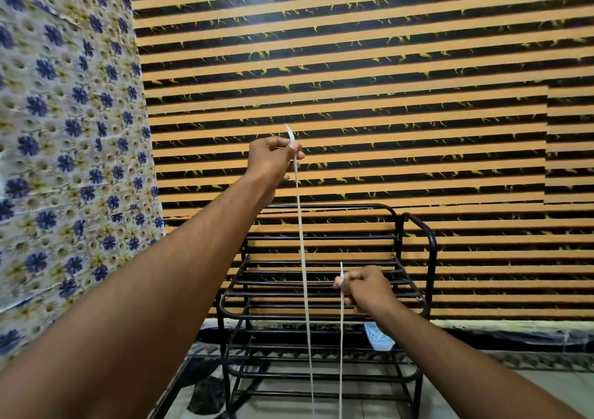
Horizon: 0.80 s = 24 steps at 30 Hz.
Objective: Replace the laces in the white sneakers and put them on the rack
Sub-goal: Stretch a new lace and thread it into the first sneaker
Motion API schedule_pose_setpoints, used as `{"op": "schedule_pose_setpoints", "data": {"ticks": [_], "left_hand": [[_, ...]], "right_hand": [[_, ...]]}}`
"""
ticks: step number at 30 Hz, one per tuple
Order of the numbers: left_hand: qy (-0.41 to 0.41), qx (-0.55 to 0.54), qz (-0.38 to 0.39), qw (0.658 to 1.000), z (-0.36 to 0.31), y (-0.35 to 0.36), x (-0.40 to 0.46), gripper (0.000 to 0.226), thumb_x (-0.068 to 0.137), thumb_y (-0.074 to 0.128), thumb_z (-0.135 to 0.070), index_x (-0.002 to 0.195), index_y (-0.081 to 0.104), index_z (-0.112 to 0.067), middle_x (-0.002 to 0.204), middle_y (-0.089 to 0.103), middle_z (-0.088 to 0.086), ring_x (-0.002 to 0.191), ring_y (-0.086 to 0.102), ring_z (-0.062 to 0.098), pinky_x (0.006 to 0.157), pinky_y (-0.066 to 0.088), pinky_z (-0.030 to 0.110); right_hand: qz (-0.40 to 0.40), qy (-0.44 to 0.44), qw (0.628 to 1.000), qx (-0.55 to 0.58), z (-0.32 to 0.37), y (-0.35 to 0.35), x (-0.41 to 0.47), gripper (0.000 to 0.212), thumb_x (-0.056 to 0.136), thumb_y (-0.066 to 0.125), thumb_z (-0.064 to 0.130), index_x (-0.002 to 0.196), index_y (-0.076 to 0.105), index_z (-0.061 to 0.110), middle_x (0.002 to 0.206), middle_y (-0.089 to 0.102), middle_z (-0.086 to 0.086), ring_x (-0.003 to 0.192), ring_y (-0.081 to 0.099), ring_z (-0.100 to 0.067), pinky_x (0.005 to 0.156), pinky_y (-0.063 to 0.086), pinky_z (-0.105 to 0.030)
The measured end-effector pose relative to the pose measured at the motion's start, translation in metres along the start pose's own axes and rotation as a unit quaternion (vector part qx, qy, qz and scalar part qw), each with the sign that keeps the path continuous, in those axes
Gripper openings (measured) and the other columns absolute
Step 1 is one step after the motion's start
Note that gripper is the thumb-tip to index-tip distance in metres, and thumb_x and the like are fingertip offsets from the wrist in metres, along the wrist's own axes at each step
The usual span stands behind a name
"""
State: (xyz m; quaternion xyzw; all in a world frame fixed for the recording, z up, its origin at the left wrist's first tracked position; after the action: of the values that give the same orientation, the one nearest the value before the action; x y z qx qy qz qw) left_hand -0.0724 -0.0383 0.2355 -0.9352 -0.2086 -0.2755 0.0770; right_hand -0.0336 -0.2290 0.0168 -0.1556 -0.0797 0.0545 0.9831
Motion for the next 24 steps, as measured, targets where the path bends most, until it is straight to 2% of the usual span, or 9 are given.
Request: {"op": "schedule_pose_setpoints", "data": {"ticks": [3, 7, 10, 14, 18, 22, 24], "left_hand": [[0.012, -0.012, 0.007, 1.000, 0.000, -0.004, 0.000, 0.015, 0.104, 0.061, -0.019, 0.105, 0.074, -0.011, 0.092, 0.076, 0.006, 0.084, 0.070, 0.017, 0.069, 0.052, 0.031], [0.010, 0.003, 0.010, 1.000, 0.000, -0.008, -0.001, 0.016, 0.104, 0.062, -0.020, 0.106, 0.074, -0.010, 0.091, 0.076, 0.005, 0.082, 0.069, 0.016, 0.066, 0.051, 0.030], [0.004, 0.006, 0.009, 1.000, -0.002, -0.010, -0.003, 0.014, 0.103, 0.063, -0.021, 0.111, 0.072, -0.012, 0.092, 0.077, 0.005, 0.083, 0.070, 0.016, 0.063, 0.050, 0.029], [0.008, 0.016, 0.013, 1.000, -0.004, -0.008, -0.006, 0.015, 0.102, 0.064, -0.022, 0.113, 0.071, -0.014, 0.093, 0.079, 0.003, 0.085, 0.072, 0.015, 0.065, 0.051, 0.030], [0.015, 0.034, 0.038, 0.999, -0.008, -0.006, -0.010, 0.015, 0.103, 0.063, -0.021, 0.112, 0.072, -0.013, 0.098, 0.078, 0.004, 0.088, 0.070, 0.013, 0.067, 0.055, 0.029], [0.020, 0.043, 0.062, 0.997, -0.010, -0.006, -0.018, 0.016, 0.104, 0.061, -0.019, 0.112, 0.073, -0.012, 0.102, 0.077, 0.007, 0.094, 0.070, 0.015, 0.074, 0.056, 0.032], [0.019, 0.049, 0.068, 0.996, -0.007, -0.008, -0.023, 0.016, 0.104, 0.060, -0.018, 0.111, 0.073, -0.011, 0.101, 0.077, 0.009, 0.094, 0.071, 0.017, 0.075, 0.056, 0.033]], "right_hand": [[0.004, -0.010, 1.000, -0.003, 0.002, 0.001, -0.001, 0.025, 0.097, 0.067, 0.019, 0.076, 0.079, 0.013, 0.069, 0.071, -0.016, 0.060, 0.062, -0.019, 0.055, 0.047, -0.030], [0.005, -0.024, 1.000, -0.020, 0.008, 0.001, -0.003, 0.025, 0.098, 0.066, 0.017, 0.078, 0.079, 0.010, 0.074, 0.073, -0.006, 0.063, 0.065, -0.016, 0.054, 0.048, -0.028], [0.007, -0.024, 0.999, -0.023, 0.009, 0.001, -0.003, 0.026, 0.098, 0.066, 0.018, 0.077, 0.078, 0.010, 0.080, 0.076, -0.007, 0.065, 0.066, -0.015, 0.053, 0.048, -0.028], [0.007, -0.026, 0.999, -0.028, 0.010, 0.001, -0.002, 0.027, 0.098, 0.067, 0.020, 0.076, 0.077, 0.008, 0.082, 0.076, -0.006, 0.069, 0.068, -0.017, 0.058, 0.051, -0.031], [0.004, -0.026, 0.999, -0.036, 0.012, 0.002, -0.003, 0.032, 0.097, 0.067, 0.018, 0.067, 0.075, 0.011, 0.084, 0.077, -0.002, 0.088, 0.070, -0.018, 0.075, 0.054, -0.035], [0.005, -0.033, 0.999, -0.034, 0.012, 0.001, -0.006, 0.030, 0.097, 0.067, 0.019, 0.070, 0.077, 0.010, 0.082, 0.074, -0.003, 0.079, 0.065, -0.015, 0.069, 0.046, -0.031], [0.009, -0.031, 0.999, -0.032, 0.010, 0.000, -0.008, 0.031, 0.097, 0.067, 0.020, 0.069, 0.076, 0.010, 0.084, 0.075, -0.006, 0.084, 0.067, -0.018, 0.070, 0.047, -0.032]]}}
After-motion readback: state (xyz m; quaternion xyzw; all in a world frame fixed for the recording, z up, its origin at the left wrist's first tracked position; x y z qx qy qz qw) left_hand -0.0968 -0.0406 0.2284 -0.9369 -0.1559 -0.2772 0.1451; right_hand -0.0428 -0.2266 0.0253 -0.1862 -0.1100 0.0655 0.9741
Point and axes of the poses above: each hand's wrist, its own x-axis towards the middle knuckle, its own y-axis out of the palm, z = x × y, the point moved 3 cm from there along x, towards the middle knuckle
